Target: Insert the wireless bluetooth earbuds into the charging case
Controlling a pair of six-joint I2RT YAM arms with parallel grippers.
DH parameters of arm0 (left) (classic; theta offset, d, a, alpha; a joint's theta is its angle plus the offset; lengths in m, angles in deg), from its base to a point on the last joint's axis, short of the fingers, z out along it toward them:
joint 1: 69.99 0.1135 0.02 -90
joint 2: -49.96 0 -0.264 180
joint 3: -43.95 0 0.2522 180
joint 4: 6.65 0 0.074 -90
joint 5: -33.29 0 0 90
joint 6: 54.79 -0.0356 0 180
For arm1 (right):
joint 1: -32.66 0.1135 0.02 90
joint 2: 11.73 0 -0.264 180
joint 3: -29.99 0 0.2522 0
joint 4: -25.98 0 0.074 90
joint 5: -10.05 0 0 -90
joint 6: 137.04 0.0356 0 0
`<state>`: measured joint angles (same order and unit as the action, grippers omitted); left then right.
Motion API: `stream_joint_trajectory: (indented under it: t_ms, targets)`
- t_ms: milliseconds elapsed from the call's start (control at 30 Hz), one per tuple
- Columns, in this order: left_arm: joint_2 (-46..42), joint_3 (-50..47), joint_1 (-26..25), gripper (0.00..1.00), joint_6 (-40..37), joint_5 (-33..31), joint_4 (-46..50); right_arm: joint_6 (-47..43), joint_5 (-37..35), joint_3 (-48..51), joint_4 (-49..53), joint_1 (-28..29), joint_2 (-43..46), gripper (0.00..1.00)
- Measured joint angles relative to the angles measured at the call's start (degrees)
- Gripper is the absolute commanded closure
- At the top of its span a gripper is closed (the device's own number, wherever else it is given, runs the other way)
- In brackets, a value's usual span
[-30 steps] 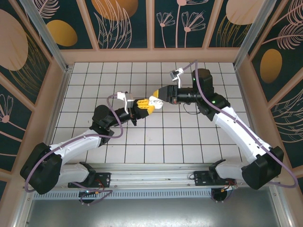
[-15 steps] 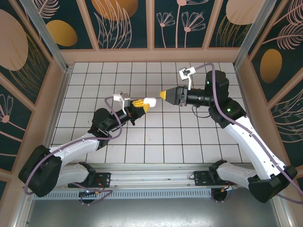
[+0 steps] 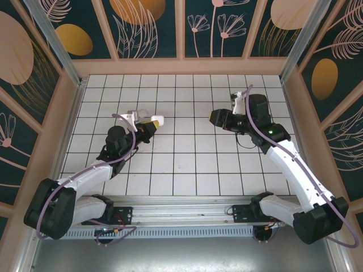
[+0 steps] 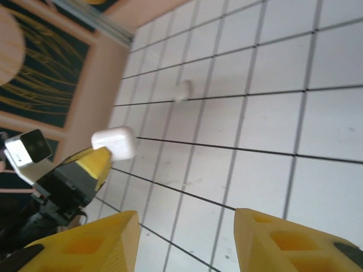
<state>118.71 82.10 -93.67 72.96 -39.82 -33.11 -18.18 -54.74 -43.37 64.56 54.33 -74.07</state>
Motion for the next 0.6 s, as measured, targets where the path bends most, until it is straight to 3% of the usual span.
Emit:
stream_joint_trajectory:
  t_ms: [400, 600]
  targets:
    - [13.7, -0.8, 0.4, 1.00, 6.8, 7.1, 3.4, -0.1, -1.2, 6.3, 0.0, -3.0, -0.8, 0.48]
    - [20.7, 0.3, -4.1, 1.00, 11.9, 7.8, -0.7, -0.1, -1.2, 8.5, -0.6, -3.9, -2.3, 0.47]
